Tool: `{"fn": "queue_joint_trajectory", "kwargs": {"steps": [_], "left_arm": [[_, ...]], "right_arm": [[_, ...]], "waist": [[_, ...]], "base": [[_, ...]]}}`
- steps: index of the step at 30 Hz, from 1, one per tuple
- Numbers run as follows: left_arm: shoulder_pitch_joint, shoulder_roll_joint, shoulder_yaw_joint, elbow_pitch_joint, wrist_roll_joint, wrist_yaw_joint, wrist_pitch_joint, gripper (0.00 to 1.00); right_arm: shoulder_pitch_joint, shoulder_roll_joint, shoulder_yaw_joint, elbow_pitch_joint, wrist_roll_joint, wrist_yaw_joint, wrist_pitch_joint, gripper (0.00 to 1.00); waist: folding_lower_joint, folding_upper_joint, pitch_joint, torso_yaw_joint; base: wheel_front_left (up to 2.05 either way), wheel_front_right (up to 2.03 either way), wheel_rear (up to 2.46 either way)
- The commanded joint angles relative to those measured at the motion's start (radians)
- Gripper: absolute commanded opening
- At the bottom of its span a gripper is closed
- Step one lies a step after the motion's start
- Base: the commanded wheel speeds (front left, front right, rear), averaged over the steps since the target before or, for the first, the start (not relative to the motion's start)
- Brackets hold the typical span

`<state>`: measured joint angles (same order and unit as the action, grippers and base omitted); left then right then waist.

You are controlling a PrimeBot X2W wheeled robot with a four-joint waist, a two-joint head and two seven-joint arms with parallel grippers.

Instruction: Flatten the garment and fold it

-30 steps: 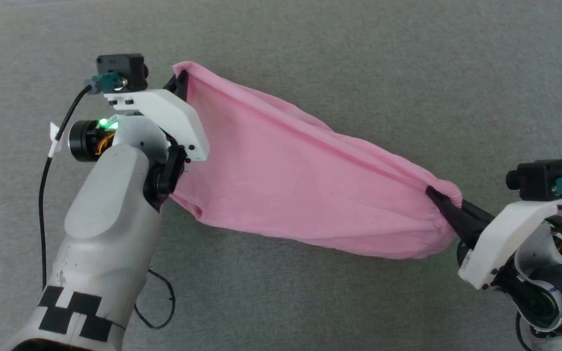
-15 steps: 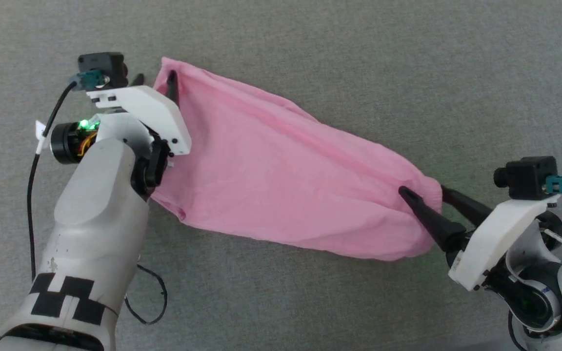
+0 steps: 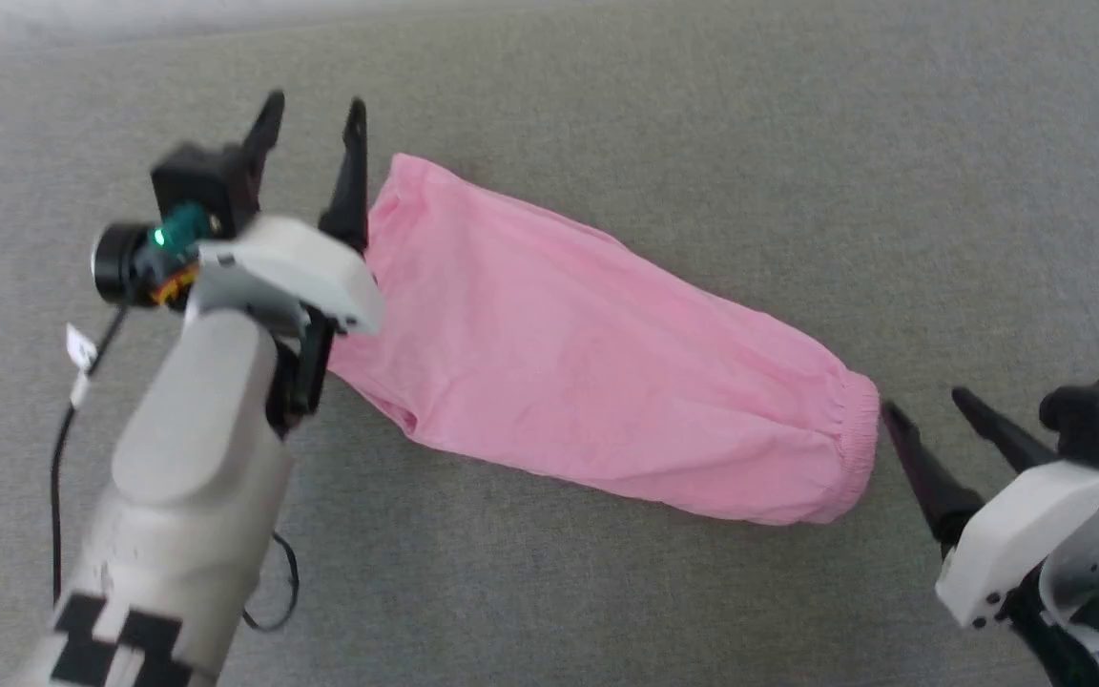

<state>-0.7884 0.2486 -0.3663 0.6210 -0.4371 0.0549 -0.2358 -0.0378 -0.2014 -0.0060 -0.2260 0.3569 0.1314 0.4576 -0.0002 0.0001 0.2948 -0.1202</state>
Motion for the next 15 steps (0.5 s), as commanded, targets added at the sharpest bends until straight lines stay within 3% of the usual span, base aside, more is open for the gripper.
{"fn": "queue_joint_trajectory", "kwargs": {"steps": [1,8,15], "left_arm": [[0.062,0.011,-0.005,-0.05,0.022,0.016,-0.016,1.0],[0.34,0.031,0.067,-0.371,0.087,0.133,-0.026,1.0],[0.54,0.023,0.101,-0.554,0.106,0.178,-0.026,1.0]], "right_arm": [[0.027,0.019,-0.008,-0.024,-0.045,-0.001,0.028,1.0],[0.081,0.097,0.001,-0.043,-0.14,-0.001,0.162,1.0],[0.038,0.13,-0.024,0.076,-0.19,-0.001,0.195,1.0]], "waist": [[0.0002,-0.0001,-0.044,0.033],[0.0002,-0.0001,-0.092,0.057],[0.0002,-0.0001,-0.097,0.101]], "base": [[0.0,0.0,0.0],[0.0,0.0,0.0],[0.0,0.0,0.0]]}}
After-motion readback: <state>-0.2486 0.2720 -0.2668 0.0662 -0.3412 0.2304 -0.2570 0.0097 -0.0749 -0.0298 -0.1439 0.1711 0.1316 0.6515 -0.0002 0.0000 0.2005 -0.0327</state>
